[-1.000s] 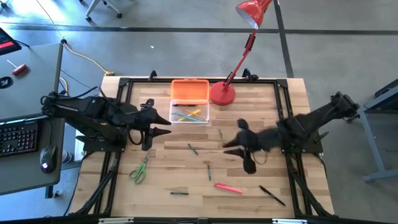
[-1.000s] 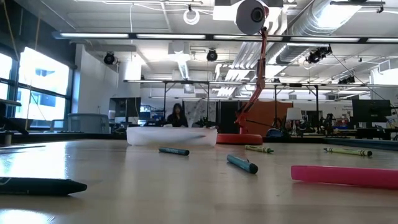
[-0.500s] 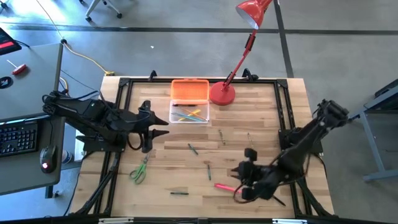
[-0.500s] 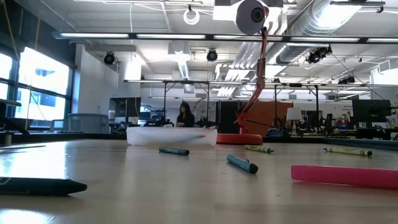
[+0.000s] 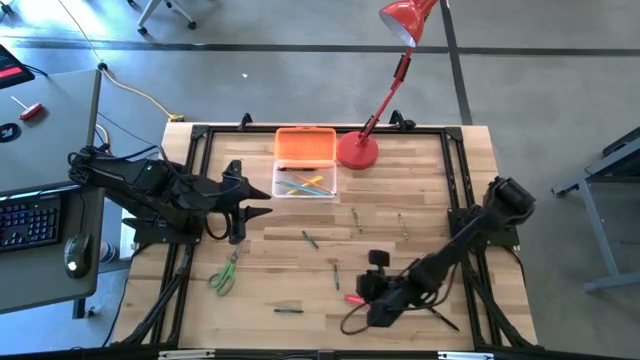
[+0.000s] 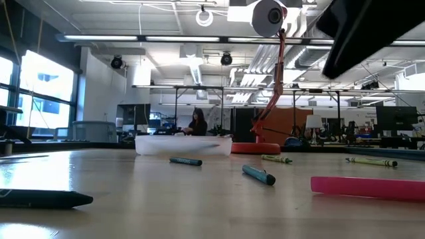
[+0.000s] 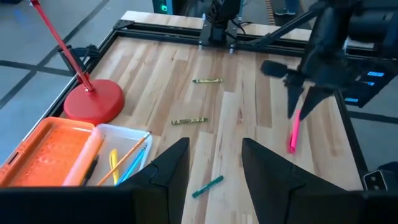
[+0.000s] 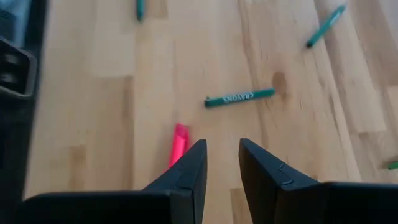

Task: Pick & place school supplies into a supply box
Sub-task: Put the pink pen into the orange supply box

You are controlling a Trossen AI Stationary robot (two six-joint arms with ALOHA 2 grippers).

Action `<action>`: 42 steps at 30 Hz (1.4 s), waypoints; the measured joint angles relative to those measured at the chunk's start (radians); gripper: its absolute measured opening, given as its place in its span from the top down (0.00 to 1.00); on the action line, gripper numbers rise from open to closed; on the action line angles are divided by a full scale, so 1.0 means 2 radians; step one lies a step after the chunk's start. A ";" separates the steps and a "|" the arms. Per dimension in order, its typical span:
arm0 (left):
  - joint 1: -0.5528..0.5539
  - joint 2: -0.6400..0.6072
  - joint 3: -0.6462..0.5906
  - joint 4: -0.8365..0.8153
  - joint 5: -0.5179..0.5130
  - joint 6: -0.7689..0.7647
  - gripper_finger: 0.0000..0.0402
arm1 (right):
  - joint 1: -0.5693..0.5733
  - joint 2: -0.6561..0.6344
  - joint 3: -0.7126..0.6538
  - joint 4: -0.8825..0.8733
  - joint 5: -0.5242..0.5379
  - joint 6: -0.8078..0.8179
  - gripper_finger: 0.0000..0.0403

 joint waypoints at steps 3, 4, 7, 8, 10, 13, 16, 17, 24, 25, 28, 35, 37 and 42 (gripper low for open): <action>0.000 0.000 0.000 -0.002 0.000 0.000 0.56 | 0.033 -0.014 0.000 -0.002 0.053 0.020 0.82; 0.000 0.000 0.000 -0.004 0.000 0.000 0.56 | 0.046 -0.016 0.000 -0.002 0.079 0.034 0.82; 0.000 0.000 0.000 -0.012 -0.001 0.000 0.56 | 0.086 -0.011 -0.009 0.023 0.147 0.075 0.82; 0.000 0.000 0.000 -0.013 -0.002 0.000 0.56 | 0.096 -0.006 -0.019 0.039 0.159 0.080 0.82; 0.000 0.000 0.000 -0.014 -0.007 0.000 0.56 | 0.112 0.005 -0.042 0.075 0.168 0.083 0.82; 0.000 0.000 0.000 -0.014 -0.017 0.000 0.56 | 0.119 0.017 -0.079 0.144 0.163 0.071 0.81; 0.000 0.000 0.000 -0.014 -0.018 -0.006 0.56 | 0.110 0.022 -0.118 0.215 0.171 0.040 0.79; 0.000 0.000 0.000 -0.014 -0.018 -0.010 0.56 | 0.105 0.023 -0.131 0.236 0.175 0.030 0.78; 0.000 0.000 0.000 -0.015 -0.018 -0.028 0.56 | 0.086 0.023 -0.210 0.372 0.167 0.039 0.69; 0.000 0.000 0.000 -0.015 -0.018 -0.028 0.56 | 0.086 0.022 -0.218 0.395 0.167 0.033 0.68; 0.000 0.000 0.000 -0.015 -0.018 -0.028 0.56 | 0.086 0.022 -0.232 0.434 0.160 0.007 0.67; 0.000 0.000 0.000 -0.015 -0.018 -0.028 0.56 | 0.084 0.038 -0.215 0.436 0.166 0.005 0.67; 0.000 0.000 0.000 -0.015 -0.018 -0.028 0.56 | 0.082 0.063 -0.202 0.437 0.164 0.005 0.67; 0.000 0.000 0.000 -0.018 -0.030 -0.025 0.56 | 0.081 0.113 -0.180 0.444 0.196 -0.008 0.67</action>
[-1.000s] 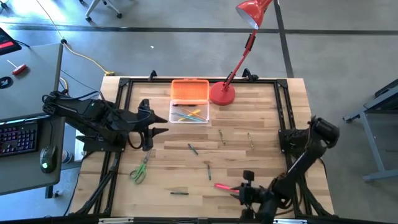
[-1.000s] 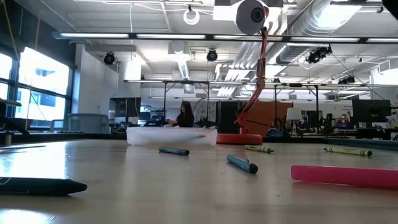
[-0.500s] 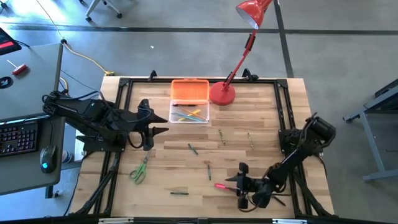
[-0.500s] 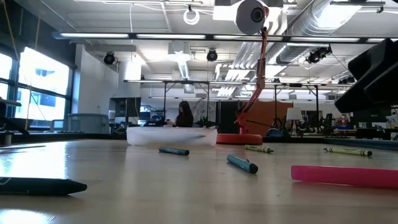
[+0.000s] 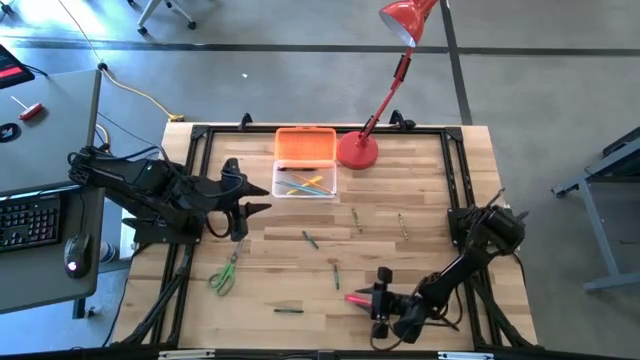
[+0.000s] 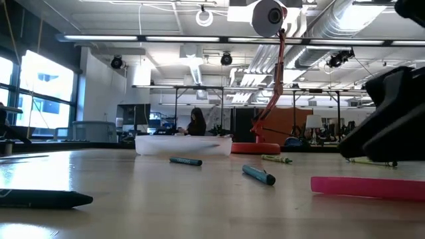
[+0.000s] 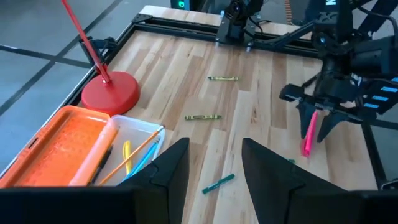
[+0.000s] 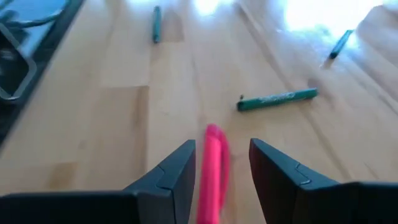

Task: Pick & place school supplies into a supply box
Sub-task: Put the pink pen into the orange supply box

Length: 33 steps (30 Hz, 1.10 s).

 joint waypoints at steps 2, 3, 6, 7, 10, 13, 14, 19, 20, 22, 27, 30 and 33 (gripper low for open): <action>0.000 0.000 0.000 -0.004 0.000 0.001 0.56 | 0.000 0.012 0.001 0.000 0.013 0.013 0.68; 0.000 0.000 0.000 -0.007 0.000 0.001 0.56 | 0.000 0.017 0.001 -0.001 0.011 0.019 0.68; 0.000 0.000 0.000 -0.011 0.000 0.001 0.56 | -0.004 0.034 0.001 0.008 0.004 0.029 0.68; 0.000 0.000 0.000 -0.012 0.000 0.001 0.56 | -0.006 0.039 0.001 0.013 0.001 0.029 0.68; 0.000 0.000 0.000 -0.018 0.000 0.001 0.56 | -0.012 0.058 0.002 0.031 -0.004 0.041 0.68; 0.000 0.000 0.000 -0.027 0.000 0.001 0.56 | -0.012 0.080 0.003 0.035 0.003 0.066 0.68; 0.000 0.000 0.000 -0.029 0.000 0.001 0.56 | -0.011 0.088 0.004 0.037 0.016 0.073 0.68; 0.000 0.000 0.000 -0.034 -0.001 0.001 0.56 | -0.006 0.118 0.005 0.049 0.066 0.087 0.73; 0.000 0.000 0.000 -0.034 0.000 0.001 0.56 | -0.006 0.118 0.005 0.050 0.068 0.084 0.75; 0.000 0.000 0.000 -0.034 0.000 0.001 0.56 | -0.007 0.114 0.004 0.057 0.058 0.078 0.82; 0.000 0.000 0.000 -0.034 -0.010 0.001 0.56 | -0.020 0.059 0.001 0.046 0.033 -0.042 0.94; 0.000 0.000 0.000 -0.033 -0.020 0.001 0.56 | -0.044 0.001 -0.002 0.027 0.036 -0.148 0.94; 0.000 0.000 0.000 -0.032 -0.025 0.001 0.56 | -0.082 -0.068 0.000 -0.003 0.052 -0.254 0.94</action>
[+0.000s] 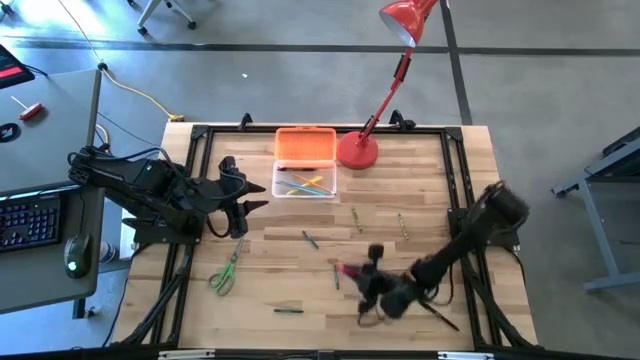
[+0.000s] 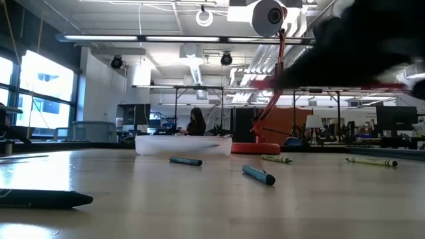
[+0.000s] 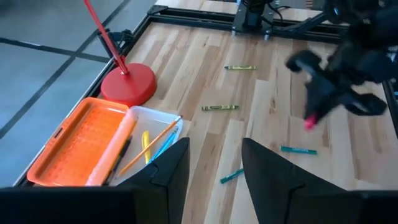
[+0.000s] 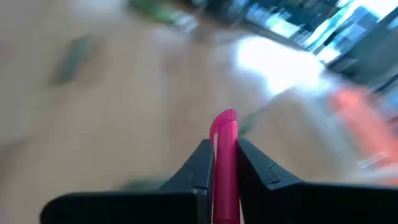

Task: Pick & place school supplies into a supply box
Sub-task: Put the pink pen into the orange supply box

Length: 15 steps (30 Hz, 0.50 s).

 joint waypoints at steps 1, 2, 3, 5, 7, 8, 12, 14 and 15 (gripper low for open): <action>0.000 0.000 0.000 0.000 -0.001 0.000 0.56 | -0.019 -0.019 0.000 -0.009 0.002 -0.034 0.92; 0.000 0.000 0.000 0.000 -0.001 0.000 0.56 | -0.039 -0.037 0.000 -0.015 0.000 -0.066 0.91; 0.000 0.000 0.000 0.000 -0.001 0.000 0.56 | -0.062 -0.052 -0.001 -0.014 -0.007 -0.098 0.90; 0.000 0.000 0.000 0.001 -0.001 0.000 0.56 | -0.121 -0.081 0.000 0.005 -0.033 -0.157 0.90; 0.000 0.000 0.000 0.003 -0.001 0.000 0.56 | -0.190 -0.093 0.000 0.036 -0.093 -0.206 0.90; 0.000 0.000 0.000 0.004 -0.003 0.000 0.56 | -0.225 -0.093 0.000 0.055 -0.136 -0.222 0.91; 0.000 0.000 0.000 0.000 -0.014 0.000 0.56 | -0.351 -0.063 0.007 0.120 -0.293 -0.232 0.92; 0.000 0.000 0.000 -0.003 -0.014 0.000 0.56 | -0.396 -0.038 0.023 0.130 -0.326 -0.234 0.92; 0.000 0.000 0.000 -0.003 -0.013 0.000 0.56 | -0.412 -0.023 0.034 0.129 -0.336 -0.237 0.91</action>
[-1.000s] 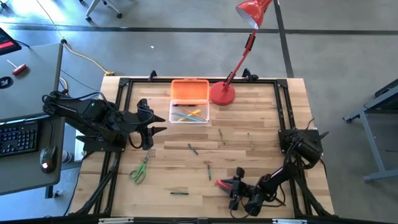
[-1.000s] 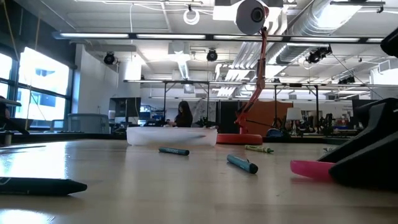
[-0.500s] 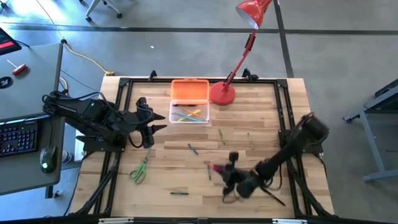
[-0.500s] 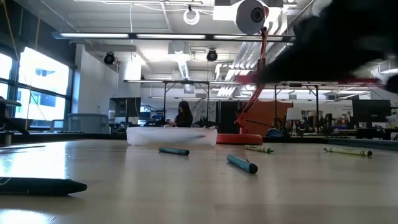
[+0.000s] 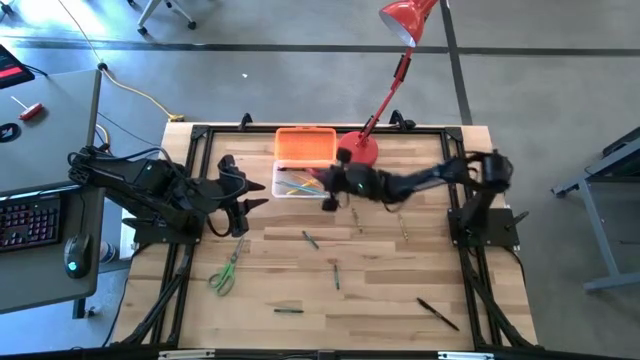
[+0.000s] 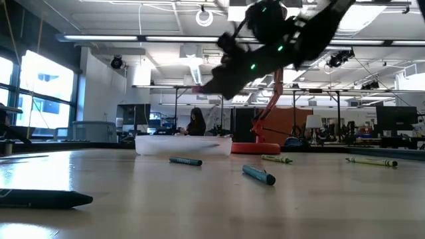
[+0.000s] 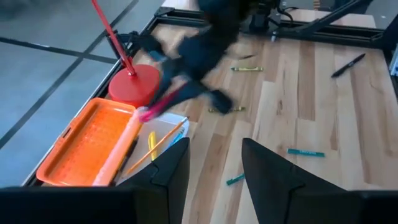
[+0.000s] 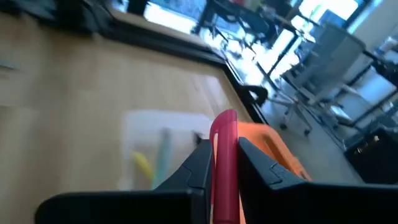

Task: Pick & place school supplies into a supply box
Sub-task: Put the pink pen into the orange supply box, then put the black pen into the orange supply box

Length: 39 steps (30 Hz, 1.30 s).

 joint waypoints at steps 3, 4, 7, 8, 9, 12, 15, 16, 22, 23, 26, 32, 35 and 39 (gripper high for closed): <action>0.000 0.000 0.000 -0.005 0.000 0.000 0.56 | -0.030 0.052 0.045 -0.003 -0.032 0.002 0.91; 0.000 0.000 0.000 -0.008 -0.001 0.000 0.56 | -0.035 0.069 0.063 -0.007 -0.046 0.001 0.91; 0.000 0.000 0.000 -0.019 -0.010 0.000 0.56 | -0.043 0.120 0.126 -0.056 -0.070 -0.013 0.91; 0.000 0.000 0.000 -0.024 -0.014 0.000 0.56 | -0.044 0.134 0.144 -0.083 -0.075 -0.015 0.91; 0.000 0.000 0.000 -0.029 -0.017 0.000 0.56 | -0.047 0.146 0.162 -0.112 -0.080 -0.017 0.90; 0.000 0.000 0.000 -0.032 -0.016 0.000 0.56 | -0.051 0.172 0.201 -0.159 -0.086 -0.017 0.87; 0.000 0.000 0.000 -0.038 -0.011 -0.003 0.56 | -0.054 0.178 0.213 -0.159 -0.078 -0.017 0.83; 0.000 0.000 0.000 -0.041 -0.010 -0.004 0.56 | -0.054 0.177 0.214 -0.155 -0.078 -0.017 0.81; 0.000 0.000 0.000 -0.048 -0.011 -0.013 0.56 | -0.050 0.155 0.215 -0.165 -0.065 -0.017 0.74; 0.000 0.000 0.000 -0.050 -0.011 -0.014 0.56 | -0.046 0.149 0.214 -0.178 -0.052 -0.017 0.73; 0.000 0.000 0.000 -0.053 -0.008 -0.021 0.56 | -0.025 0.114 0.214 -0.244 -0.013 -0.019 0.72; 0.000 0.000 0.000 -0.055 -0.007 -0.028 0.56 | 0.064 -0.005 0.214 -0.445 0.000 0.001 0.73; 0.000 0.000 0.000 -0.055 -0.010 -0.028 0.56 | 0.140 -0.057 0.214 -0.504 0.035 0.033 0.77; 0.000 0.000 0.000 -0.050 -0.012 -0.028 0.56 | 0.244 -0.108 0.215 -0.589 0.103 0.161 0.81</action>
